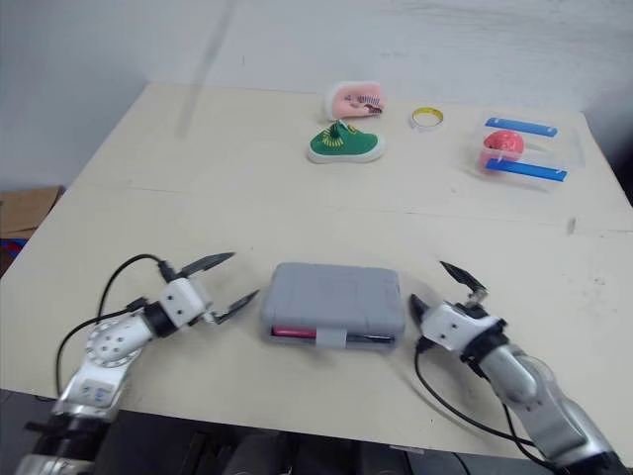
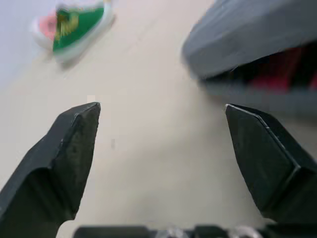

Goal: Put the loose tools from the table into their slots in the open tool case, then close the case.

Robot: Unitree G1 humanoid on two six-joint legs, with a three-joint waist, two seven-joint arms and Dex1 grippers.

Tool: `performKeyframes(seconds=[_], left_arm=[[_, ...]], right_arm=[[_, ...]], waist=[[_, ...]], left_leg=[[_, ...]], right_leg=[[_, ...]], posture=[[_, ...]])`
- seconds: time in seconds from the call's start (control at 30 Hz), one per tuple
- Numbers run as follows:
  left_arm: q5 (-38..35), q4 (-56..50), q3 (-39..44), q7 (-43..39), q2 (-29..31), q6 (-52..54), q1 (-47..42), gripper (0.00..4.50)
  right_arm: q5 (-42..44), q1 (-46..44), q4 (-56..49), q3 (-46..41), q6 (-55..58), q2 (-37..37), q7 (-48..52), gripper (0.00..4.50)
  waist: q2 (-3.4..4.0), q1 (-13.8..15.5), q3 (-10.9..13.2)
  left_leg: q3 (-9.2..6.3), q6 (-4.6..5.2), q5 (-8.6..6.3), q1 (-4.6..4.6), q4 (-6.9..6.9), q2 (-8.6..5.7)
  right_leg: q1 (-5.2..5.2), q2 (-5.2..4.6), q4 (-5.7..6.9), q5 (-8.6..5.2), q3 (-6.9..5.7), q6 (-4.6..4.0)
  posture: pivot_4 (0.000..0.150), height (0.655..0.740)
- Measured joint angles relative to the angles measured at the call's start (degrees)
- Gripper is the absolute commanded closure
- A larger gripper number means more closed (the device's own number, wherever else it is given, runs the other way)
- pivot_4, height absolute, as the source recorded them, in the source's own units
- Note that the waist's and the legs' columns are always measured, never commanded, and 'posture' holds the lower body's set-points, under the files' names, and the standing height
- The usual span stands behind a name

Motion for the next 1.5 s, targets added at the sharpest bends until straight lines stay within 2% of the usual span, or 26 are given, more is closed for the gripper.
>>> performKeyframes(seconds=[0.1, 0.2, 0.27, 0.37, 0.47, 0.5, 0.53, 0.57, 0.6, 0.77, 0.93, 1.0, 1.03, 1.23, 1.4, 1.5], left_arm=[[-4.3, 2.2, 4.5, -5.0, 4.2, 4.1, 1.7, 0.68], [-6.6, 3.1, 4.1, -7.4, 2.7, 8.1, -2.9, 0.68], [-8.1, 2.8, 2.7, -8.4, 1.1, 11.4, -8.2, 0.63], [-9.3, 2.8, 0.3, -9.8, -1.1, 16.4, -15.7, 1.52], [-9.7, 3.7, -2.3, -11.3, -3.4, 20.9, -22.0, 2.94], [-9.6, 4.2, -2.8, -11.8, -3.7, 21.2, -22.9, 3.21], [-9.0, 5.9, -4.1, -12.8, -4.0, 21.3, -24.5, 3.84], [-7.8, 8.9, -5.7, -13.6, -4.8, 21.2, -26.9, 4.29], [-6.8, 11.1, -6.8, -14.1, -5.6, 21.1, -28.9, 4.42], [0.0, 29.8, -13.4, -17.1, -12.7, 14.8, -43.7, 4.42], [3.4, 39.8, -16.1, -20.4, -16.0, 7.1, -47.6, 4.42], [4.1, 42.7, -16.6, -22.2, -16.8, 4.9, -47.7, 4.42], [4.3, 43.1, -16.8, -22.4, -16.8, 4.8, -47.7, 4.42], [3.2, 40.1, -16.3, -29.0, -15.1, 5.5, -44.6, 4.42], [0.4, 27.1, -14.8, -31.6, -11.8, 11.5, -35.2, 4.42], [-1.3, 17.0, -13.7, -30.6, -10.2, 17.4, -28.8, 4.42]], right_arm=[[5.2, 6.6, 1.8, -7.2, -2.8, -2.4, 6.2, 0.33], [14.8, 10.2, 0.4, -9.6, -1.5, -1.8, 14.6, 0.33], [23.3, 12.6, -4.2, -10.1, 2.2, -1.3, 21.0, 0.84], [34.3, 15.8, -11.8, -11.3, 10.7, -2.3, 28.4, 2.21], [41.8, 17.7, -19.5, -12.8, 19.0, -5.0, 34.8, 3.87], [42.8, 17.6, -20.6, -12.8, 20.4, -5.2, 35.5, 4.18], [44.1, 17.2, -22.1, -12.9, 22.8, -5.2, 36.5, 4.50], [44.6, 16.8, -23.3, -12.4, 25.0, -5.4, 37.2, 4.50], [44.6, 16.2, -24.3, -11.8, 26.5, -5.5, 37.7, 4.50], [40.8, 7.0, -26.1, -3.1, 34.7, -4.5, 38.1, 4.50], [37.5, -0.1, -24.0, 2.4, 39.6, -0.7, 36.7, 4.50], [35.5, -1.4, -23.5, 3.4, 40.6, 0.0, 36.6, 4.50], [35.2, -1.4, -23.4, 3.5, 40.7, 0.0, 36.6, 4.50], [31.7, -3.0, -21.2, 4.5, 38.4, 2.0, 38.1, 4.50], [29.3, -8.1, -17.3, 5.9, 37.2, 4.3, 39.0, 4.50], [26.1, -14.1, -11.3, 7.1, 34.4, 6.4, 39.1, 4.50]], waist=[[-0.06, 0.1, 0.0], [0.04, 0.3, 0.1], [0.04, 0.1, 0.1], [0.07, -0.2, 0.1], [0.06, -0.6, 0.1], [0.05, -0.8, 0.1], [0.05, -0.8, 0.1], [0.05, -0.7, 0.1], [0.03, -0.5, 0.1], [-0.06, 0.3, 0.1], [-0.13, 0.1, 0.2], [-0.16, 0.3, 0.2], [-0.18, 0.3, 0.2], [-0.23, -0.1, 0.2], [-0.24, -0.9, 0.2], [-0.24, -1.4, 0.2]], left_leg=[[-0.06, 0.08, -0.05, 0.92, -0.13, 0.00], [-0.15, 0.54, -0.37, 1.61, -0.16, -0.04], [-0.17, 0.50, -0.37, 1.54, -0.13, -0.04], [-0.14, 0.13, -0.18, 1.50, -0.13, -0.02], [-0.12, 0.12, -0.17, 1.51, -0.13, 0.02], [-0.12, 0.11, -0.17, 1.52, -0.11, 0.02], [-0.13, 0.10, -0.16, 1.53, -0.10, 0.02], [-0.14, 0.08, -0.15, 1.54, -0.07, 0.00], [-0.16, 0.08, -0.15, 1.50, -0.03, 0.00], [-0.15, 0.11, -0.17, 1.34, 0.02, -0.07], [-0.07, 0.12, -0.17, 1.04, -0.01, -0.04], [-0.11, 0.00, -0.10, 0.36, 0.28, -0.04], [-0.11, 0.00, -0.10, 0.34, 0.33, -0.04], [-0.11, 0.00, -0.10, 0.47, 0.44, -0.03], [-0.14, -0.01, -0.09, 0.60, 0.46, 0.03], [-0.15, -0.01, -0.09, 0.67, 0.53, 0.02]], right_leg=[[1.07, -0.06, -0.59, -0.07, -0.05, -0.12], [1.94, -0.15, -0.80, -0.08, -0.14, -0.14], [1.92, -0.13, -0.80, -0.07, -0.14, -0.14], [1.90, -0.01, -0.77, -0.06, -0.14, -0.12], [1.90, 0.04, -0.78, -0.05, -0.13, -0.10], [1.90, 0.04, -0.79, -0.05, -0.12, -0.10], [1.90, 0.04, -0.81, -0.05, -0.13, -0.10], [1.90, 0.04, -0.79, -0.05, -0.14, -0.10], [1.87, 0.04, -0.76, -0.05, -0.14, -0.10], [1.78, 0.02, -0.83, -0.02, -0.14, -0.02], [1.36, 0.05, -0.66, -0.01, -0.11, -0.01], [0.60, 0.04, -0.17, -0.01, -0.14, -0.01], [0.57, 0.04, -0.11, -0.01, -0.14, -0.01], [0.71, 0.03, -0.02, -0.01, -0.10, -0.01], [0.81, 0.03, -0.04, -0.01, -0.06, -0.01], [0.86, 0.00, -0.07, -0.01, -0.05, -0.02]], posture=[[0.150, 0.7400], [0.150, 0.7400], [0.150, 0.7400], [0.150, 0.7400], [0.150, 0.7400], [0.150, 0.7400], [0.150, 0.7400], [0.150, 0.7400], [0.150, 0.7400], [0.150, 0.7400], [0.150, 0.7400], [0.150, 0.7400], [0.150, 0.7400], [0.150, 0.7400], [0.150, 0.7400], [0.150, 0.7400]])
